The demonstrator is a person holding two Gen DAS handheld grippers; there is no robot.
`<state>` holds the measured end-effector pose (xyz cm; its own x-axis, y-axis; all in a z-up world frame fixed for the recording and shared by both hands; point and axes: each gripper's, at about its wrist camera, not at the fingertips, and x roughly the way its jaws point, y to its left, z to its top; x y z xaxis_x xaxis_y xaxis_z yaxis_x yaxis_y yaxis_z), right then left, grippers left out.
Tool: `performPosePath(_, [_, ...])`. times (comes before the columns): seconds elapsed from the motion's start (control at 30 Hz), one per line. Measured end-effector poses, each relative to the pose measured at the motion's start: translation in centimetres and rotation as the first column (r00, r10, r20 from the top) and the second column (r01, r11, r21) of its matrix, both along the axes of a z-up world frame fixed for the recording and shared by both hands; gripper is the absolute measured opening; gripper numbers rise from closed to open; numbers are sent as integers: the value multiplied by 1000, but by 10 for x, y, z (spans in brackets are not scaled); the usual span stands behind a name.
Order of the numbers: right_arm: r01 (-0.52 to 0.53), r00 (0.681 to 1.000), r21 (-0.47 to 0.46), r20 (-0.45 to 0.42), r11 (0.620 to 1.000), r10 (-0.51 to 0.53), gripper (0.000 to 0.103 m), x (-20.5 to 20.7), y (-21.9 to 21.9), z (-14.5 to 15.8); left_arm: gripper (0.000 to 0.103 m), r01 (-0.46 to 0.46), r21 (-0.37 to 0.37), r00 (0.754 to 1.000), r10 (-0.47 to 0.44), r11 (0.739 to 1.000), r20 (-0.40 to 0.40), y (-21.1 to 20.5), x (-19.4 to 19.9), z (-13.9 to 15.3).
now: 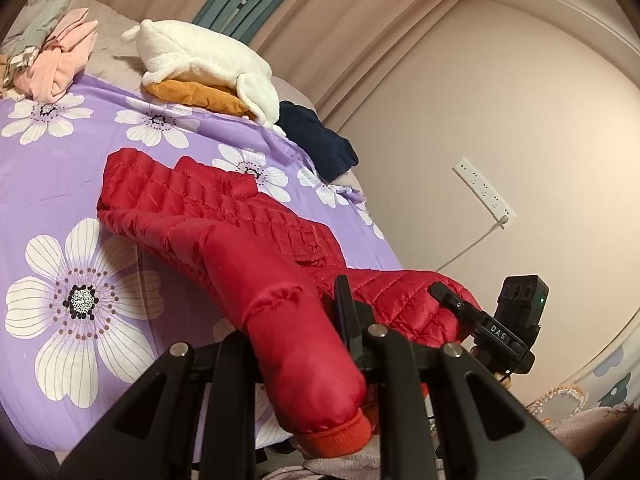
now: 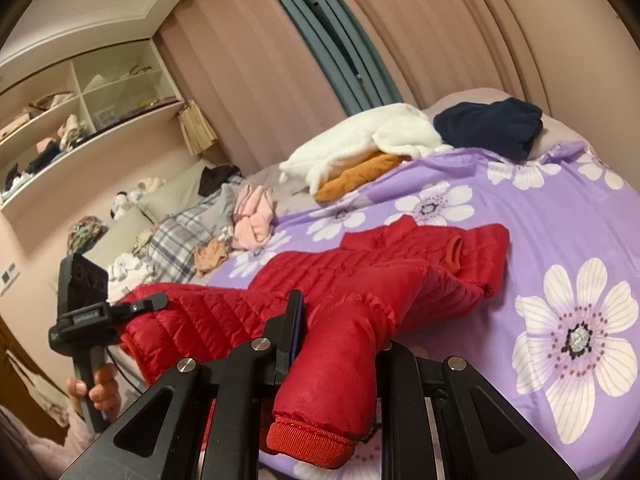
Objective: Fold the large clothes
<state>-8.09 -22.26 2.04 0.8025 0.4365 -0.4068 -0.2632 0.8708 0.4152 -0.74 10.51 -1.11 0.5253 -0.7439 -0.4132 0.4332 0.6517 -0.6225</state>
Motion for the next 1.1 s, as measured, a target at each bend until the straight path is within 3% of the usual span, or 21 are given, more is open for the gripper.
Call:
performPosePath(0.83, [42,996,18,-79,999,-40,19,44,-16,-10,17,-26,48,997,29,999,-69,-10,57,-14])
performPosePath(1.1, [70,993,24,-95,997,-67,19,69,-24,-11,17,-79,47,993,83,996,-87,-4,89,-15])
